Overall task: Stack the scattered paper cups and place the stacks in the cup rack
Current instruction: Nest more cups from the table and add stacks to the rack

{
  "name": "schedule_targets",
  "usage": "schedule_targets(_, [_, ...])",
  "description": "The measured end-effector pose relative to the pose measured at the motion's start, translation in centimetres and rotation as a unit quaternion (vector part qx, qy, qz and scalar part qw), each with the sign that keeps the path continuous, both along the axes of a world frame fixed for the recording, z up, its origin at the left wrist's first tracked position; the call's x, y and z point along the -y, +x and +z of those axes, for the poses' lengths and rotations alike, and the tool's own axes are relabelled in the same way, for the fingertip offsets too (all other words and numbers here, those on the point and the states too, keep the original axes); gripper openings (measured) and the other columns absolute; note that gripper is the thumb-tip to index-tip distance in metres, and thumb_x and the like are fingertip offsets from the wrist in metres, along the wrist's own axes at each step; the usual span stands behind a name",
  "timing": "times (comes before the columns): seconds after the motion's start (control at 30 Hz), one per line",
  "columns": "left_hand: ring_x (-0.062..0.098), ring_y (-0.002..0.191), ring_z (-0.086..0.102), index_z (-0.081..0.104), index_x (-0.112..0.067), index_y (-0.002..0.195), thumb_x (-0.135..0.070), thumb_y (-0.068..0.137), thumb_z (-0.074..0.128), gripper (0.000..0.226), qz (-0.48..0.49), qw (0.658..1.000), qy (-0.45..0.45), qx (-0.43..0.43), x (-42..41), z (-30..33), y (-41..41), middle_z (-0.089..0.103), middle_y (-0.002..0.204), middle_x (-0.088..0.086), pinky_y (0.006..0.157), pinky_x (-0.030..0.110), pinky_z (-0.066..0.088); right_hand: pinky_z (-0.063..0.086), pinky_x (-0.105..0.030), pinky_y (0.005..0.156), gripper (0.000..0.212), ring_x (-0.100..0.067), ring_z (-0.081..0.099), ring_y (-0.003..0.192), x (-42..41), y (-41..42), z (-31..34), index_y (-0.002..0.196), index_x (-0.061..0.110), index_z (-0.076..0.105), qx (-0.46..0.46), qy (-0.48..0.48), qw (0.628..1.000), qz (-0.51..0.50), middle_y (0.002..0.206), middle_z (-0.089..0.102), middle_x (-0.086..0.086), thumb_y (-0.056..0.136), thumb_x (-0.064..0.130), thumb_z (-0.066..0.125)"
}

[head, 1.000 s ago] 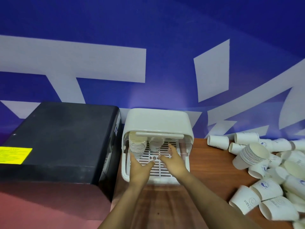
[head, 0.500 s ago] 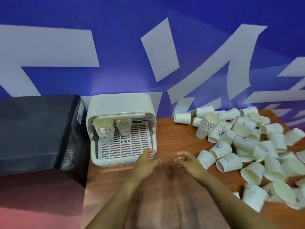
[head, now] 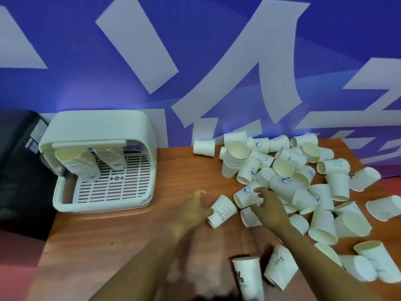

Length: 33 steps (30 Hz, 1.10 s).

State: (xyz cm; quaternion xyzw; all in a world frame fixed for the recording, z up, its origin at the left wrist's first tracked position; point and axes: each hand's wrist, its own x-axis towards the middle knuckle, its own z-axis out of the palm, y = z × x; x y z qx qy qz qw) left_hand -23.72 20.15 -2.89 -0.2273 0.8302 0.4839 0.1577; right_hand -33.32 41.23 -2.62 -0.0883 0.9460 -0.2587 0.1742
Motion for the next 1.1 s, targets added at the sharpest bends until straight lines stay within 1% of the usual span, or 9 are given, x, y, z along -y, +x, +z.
schedule_targets(0.1, [0.021,0.124,0.045,0.035,-0.026,0.138,-0.038,0.083,0.064,0.064,-0.037,0.997,-0.067,0.016,-2.5,-0.7,-1.9,0.045,0.138,0.001,0.097,0.031,0.037,0.046,-0.039,0.087,0.053,-0.028,0.051,0.109,-2.1,-2.4,-0.5,0.132,0.017,0.046,-0.055,0.08,0.991,0.092,0.122,0.051,-0.009,0.081,0.017,0.061])
schedule_targets(0.23, [0.027,0.127,0.039,0.035,-0.021,0.135,-0.048,0.081,0.063,0.066,-0.067,0.988,-0.133,0.044,-5.1,-1.6,-3.8,0.043,0.139,0.003,0.1,0.035,0.033,0.045,-0.035,0.091,0.055,-0.025,0.045,0.117,-3.0,-4.9,-0.7,0.139,0.022,0.038,-0.082,0.163,0.963,0.197,0.141,0.041,0.0,0.087,0.024,0.054])
schedule_targets(0.3, [0.027,0.132,0.033,0.028,-0.022,0.141,-0.05,0.08,0.064,0.076,-0.074,0.985,-0.141,0.063,-5.8,-2.2,-4.4,0.036,0.144,0.003,0.106,0.035,0.03,0.043,-0.034,0.094,0.06,-0.023,0.041,0.124,-2.8,-6.0,-0.9,0.143,0.023,0.033,-0.092,0.198,0.943,0.251,0.149,0.033,0.002,0.086,0.023,0.053])
schedule_targets(0.43, [0.027,0.132,0.034,0.026,-0.025,0.141,-0.049,0.079,0.066,0.078,-0.071,0.979,-0.173,0.076,-6.5,-3.2,-4.7,0.036,0.144,0.001,0.108,0.037,0.031,0.036,-0.035,0.101,0.07,-0.023,0.03,0.135,-2.1,-7.4,-1.6,0.148,0.025,0.02,-0.099,0.25,0.907,0.325,0.158,0.017,0.003,0.086,0.013,0.05])
schedule_targets(0.5, [0.028,0.13,0.037,0.027,-0.023,0.14,-0.047,0.079,0.066,0.076,-0.068,0.977,-0.188,0.08,-6.5,-3.6,-4.9,0.039,0.143,0.002,0.107,0.037,0.032,0.032,-0.034,0.104,0.071,-0.022,0.029,0.135,-1.8,-7.9,-2.0,0.149,0.025,0.019,-0.11,0.258,0.893,0.352,0.158,0.017,0.003,0.087,0.009,0.049])
schedule_targets(0.63, [0.028,0.126,0.041,0.031,-0.022,0.135,-0.045,0.078,0.067,0.071,-0.054,0.978,-0.185,0.078,-6.2,-3.8,-5.1,0.043,0.139,0.002,0.104,0.037,0.036,0.031,-0.031,0.101,0.066,-0.022,0.034,0.128,-1.3,-8.4,-2.5,0.146,0.024,0.024,-0.124,0.276,0.871,0.387,0.15,0.032,0.003,0.087,0.011,0.052])
schedule_targets(0.87, [0.024,0.125,0.043,0.024,-0.019,0.144,-0.039,0.075,0.071,0.085,0.014,0.99,-0.142,0.006,-3.4,-2.5,-3.4,0.038,0.138,0.002,0.101,0.036,0.04,0.039,-0.03,0.093,0.063,-0.02,0.038,0.117,-0.9,-7.7,-0.7,0.139,0.028,0.036,-0.123,0.233,0.898,0.351,0.133,0.045,0.005,0.079,0.032,0.058])
schedule_targets(1.0, [0.021,0.109,0.052,0.037,-0.02,0.131,-0.032,0.073,0.075,0.071,0.076,0.989,-0.118,-0.049,-1.0,-0.9,-1.6,0.039,0.116,-0.003,0.085,0.028,0.044,0.037,-0.03,0.097,0.068,-0.018,0.038,0.119,-0.1,-6.2,1.4,0.138,0.032,0.038,-0.132,0.173,0.927,0.307,0.129,0.044,0.005,0.075,0.05,0.058])
schedule_targets(1.1, [0.02,0.114,0.048,0.04,-0.022,0.132,-0.031,0.067,0.078,0.076,0.096,0.983,-0.134,-0.084,1.1,0.0,0.2,0.046,0.12,-0.002,0.091,0.029,0.042,0.044,-0.033,0.092,0.068,-0.016,0.043,0.116,1.6,-4.3,2.6,0.136,0.032,0.041,-0.111,0.115,0.949,0.27,0.124,0.041,0.006,0.073,0.05,0.062])
